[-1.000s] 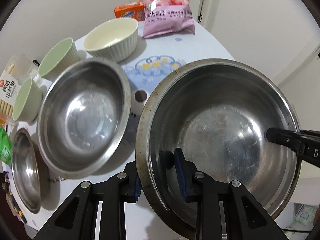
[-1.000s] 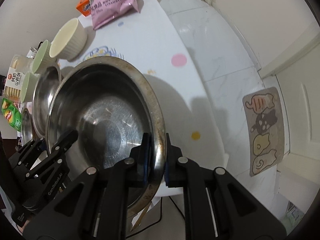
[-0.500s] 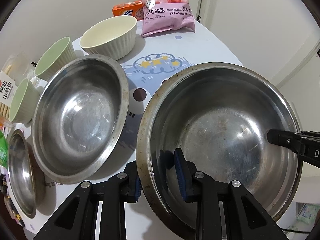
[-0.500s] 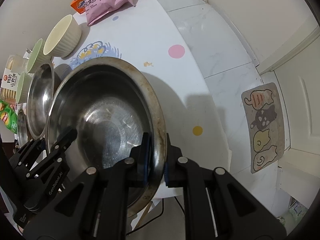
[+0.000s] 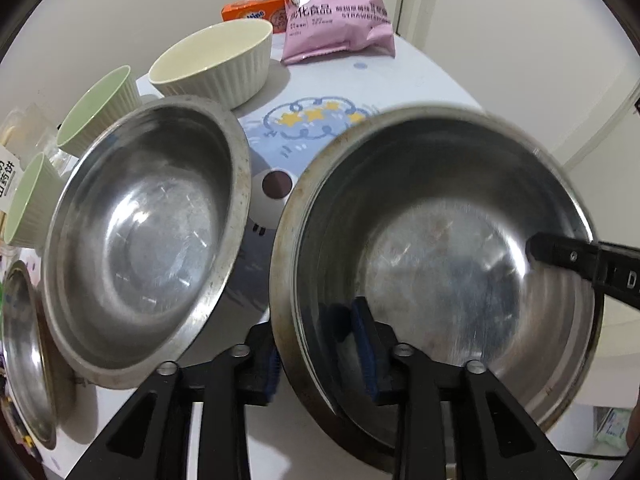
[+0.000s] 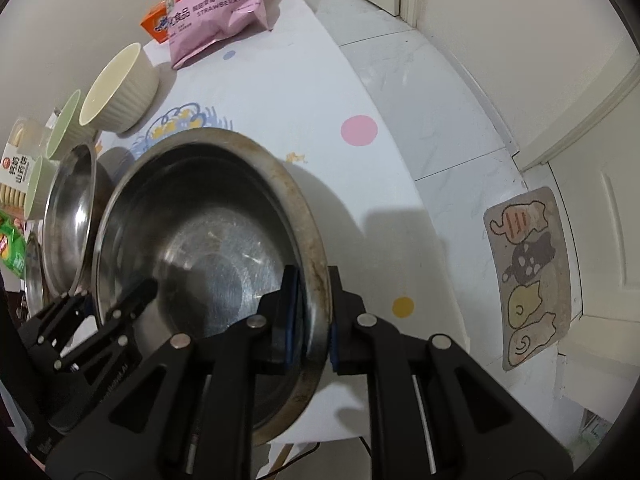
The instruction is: Organize plates and bowls
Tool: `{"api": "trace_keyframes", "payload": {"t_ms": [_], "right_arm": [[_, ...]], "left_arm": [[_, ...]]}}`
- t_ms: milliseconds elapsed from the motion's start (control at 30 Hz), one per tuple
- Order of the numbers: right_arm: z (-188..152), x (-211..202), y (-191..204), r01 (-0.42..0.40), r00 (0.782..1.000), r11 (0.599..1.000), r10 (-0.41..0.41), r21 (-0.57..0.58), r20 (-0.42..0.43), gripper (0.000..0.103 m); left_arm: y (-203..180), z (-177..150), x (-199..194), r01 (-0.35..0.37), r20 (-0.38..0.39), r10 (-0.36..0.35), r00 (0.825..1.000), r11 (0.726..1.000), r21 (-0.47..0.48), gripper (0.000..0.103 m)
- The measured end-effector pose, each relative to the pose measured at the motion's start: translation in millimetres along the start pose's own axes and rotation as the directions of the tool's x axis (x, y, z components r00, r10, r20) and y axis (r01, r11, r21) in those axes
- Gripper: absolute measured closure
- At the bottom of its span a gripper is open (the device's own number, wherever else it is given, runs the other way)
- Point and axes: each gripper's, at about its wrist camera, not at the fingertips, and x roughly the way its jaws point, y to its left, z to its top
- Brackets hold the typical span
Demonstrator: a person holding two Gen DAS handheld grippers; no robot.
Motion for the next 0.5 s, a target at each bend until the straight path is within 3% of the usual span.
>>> {"api": "trace_keyframes", "payload": {"t_ms": [33,100,200,500], "right_arm": [[0.6,1.4,-0.9,0.0,1.0,1.0,0.0,0.007,-0.001,0.084],[1.4,1.7,-1.1,0.003,1.0,1.0,-0.003,0.005,-0.004,0.059],[2.0,-3.8,1.0,0.004,1.0,1.0,-0.004,-0.011,0.025,0.045],[3.2,-30.2,-0.7,0.003,0.999,0.999,-0.006,0.053,0.052,0.04]], "left_arm": [[0.0,-0.8,0.1,-0.005,-0.005,0.005,1.0,1.0,-0.001,0.054],[2.2,-2.5,0.0,-0.016,-0.013,0.016,1.0,1.0,-0.015,0.048],[9.5,-5.9,-2.6,0.014,-0.042,-0.016,0.999,0.999,-0.029,0.042],[32.9,-12.0,-42.8,0.09,-0.018,-0.092,0.996,0.99,-0.108,0.041]]}}
